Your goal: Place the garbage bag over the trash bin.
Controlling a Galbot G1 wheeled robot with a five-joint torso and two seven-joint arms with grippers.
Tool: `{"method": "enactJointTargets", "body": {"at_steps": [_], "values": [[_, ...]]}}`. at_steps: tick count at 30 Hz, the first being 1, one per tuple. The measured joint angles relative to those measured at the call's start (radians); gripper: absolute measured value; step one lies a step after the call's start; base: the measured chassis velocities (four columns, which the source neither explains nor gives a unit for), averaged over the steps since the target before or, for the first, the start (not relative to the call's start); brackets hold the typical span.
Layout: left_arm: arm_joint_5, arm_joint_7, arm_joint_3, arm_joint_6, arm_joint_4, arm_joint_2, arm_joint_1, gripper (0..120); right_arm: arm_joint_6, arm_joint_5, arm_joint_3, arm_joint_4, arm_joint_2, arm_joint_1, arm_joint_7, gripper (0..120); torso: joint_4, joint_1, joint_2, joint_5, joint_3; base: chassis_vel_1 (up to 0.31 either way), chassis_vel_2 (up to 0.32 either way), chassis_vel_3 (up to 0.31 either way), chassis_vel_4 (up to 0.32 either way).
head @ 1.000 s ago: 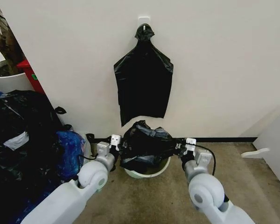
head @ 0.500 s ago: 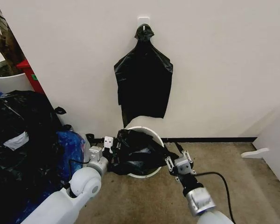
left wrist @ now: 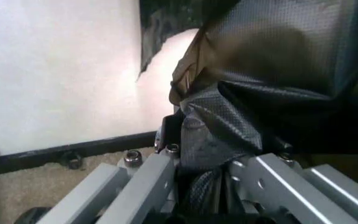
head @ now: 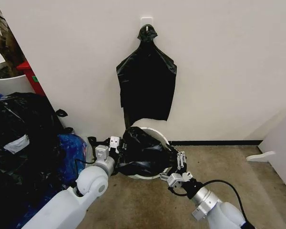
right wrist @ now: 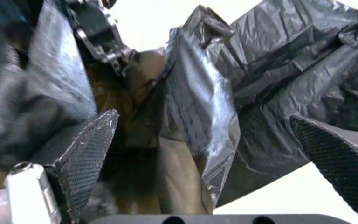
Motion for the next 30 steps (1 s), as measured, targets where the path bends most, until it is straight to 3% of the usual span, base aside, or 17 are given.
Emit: {"method": "enactJointTargets", "body": {"at_steps": [2,13,17,22,30], "values": [[0.010,0.000,0.004,0.000,-0.001,-0.001,0.003,5,-0.018,0.026,-0.014,-0.003,-0.012,0.028,-0.007,99,0.0002,0.000,0.000,0.0001,0.000,0.000,0.000,0.000,0.000],[0.030,0.004,0.007,-0.009,-0.012,0.004,0.010,5,-0.070,0.117,-0.055,-0.016,-0.051,0.093,-0.029,64,0.0001,0.000,0.000,0.0001,0.000,0.000,0.000,0.000,0.000],[0.031,0.005,0.005,-0.010,-0.026,0.011,0.030,5,0.012,0.156,-0.017,-0.027,-0.032,0.110,-0.089,43,0.0001,0.000,0.000,0.0000,0.000,0.000,0.000,0.000,0.000],[0.039,0.005,0.002,-0.010,-0.041,0.022,0.051,5,0.086,0.278,0.014,-0.022,-0.017,0.104,-0.151,27,0.0002,0.000,0.000,-0.0001,0.000,0.000,0.000,0.000,0.000],[0.048,0.011,-0.027,-0.012,-0.089,0.052,0.111,5,0.075,0.491,0.016,-0.005,-0.016,0.096,-0.180,0,0.0001,0.000,0.000,-0.0001,0.000,0.000,0.000,0.000,0.000]]}}
